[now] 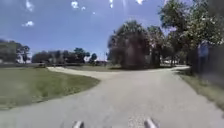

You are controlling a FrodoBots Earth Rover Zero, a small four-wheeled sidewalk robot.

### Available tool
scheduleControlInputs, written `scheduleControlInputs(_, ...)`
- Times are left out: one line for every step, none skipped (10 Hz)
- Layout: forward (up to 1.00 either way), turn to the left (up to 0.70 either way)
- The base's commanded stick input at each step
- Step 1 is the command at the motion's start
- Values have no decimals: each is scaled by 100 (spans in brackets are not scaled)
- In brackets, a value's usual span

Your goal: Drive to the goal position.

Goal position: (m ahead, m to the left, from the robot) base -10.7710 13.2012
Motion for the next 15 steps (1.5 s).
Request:
scheduleControlInputs(0, 50)
scheduleControlInputs(0, 50)
scheduleControlInputs(0, 50)
scheduleControlInputs(0, 50)
scheduleControlInputs(0, 50)
scheduleControlInputs(0, 50)
scheduleControlInputs(0, 50)
scheduleControlInputs(0, 50)
scheduleControlInputs(0, 50)
scheduleControlInputs(0, 50)
scheduleControlInputs(0, 50)
scheduleControlInputs(0, 50)
scheduleControlInputs(0, 50)
scheduleControlInputs(0, 50)
scheduleControlInputs(0, 50)
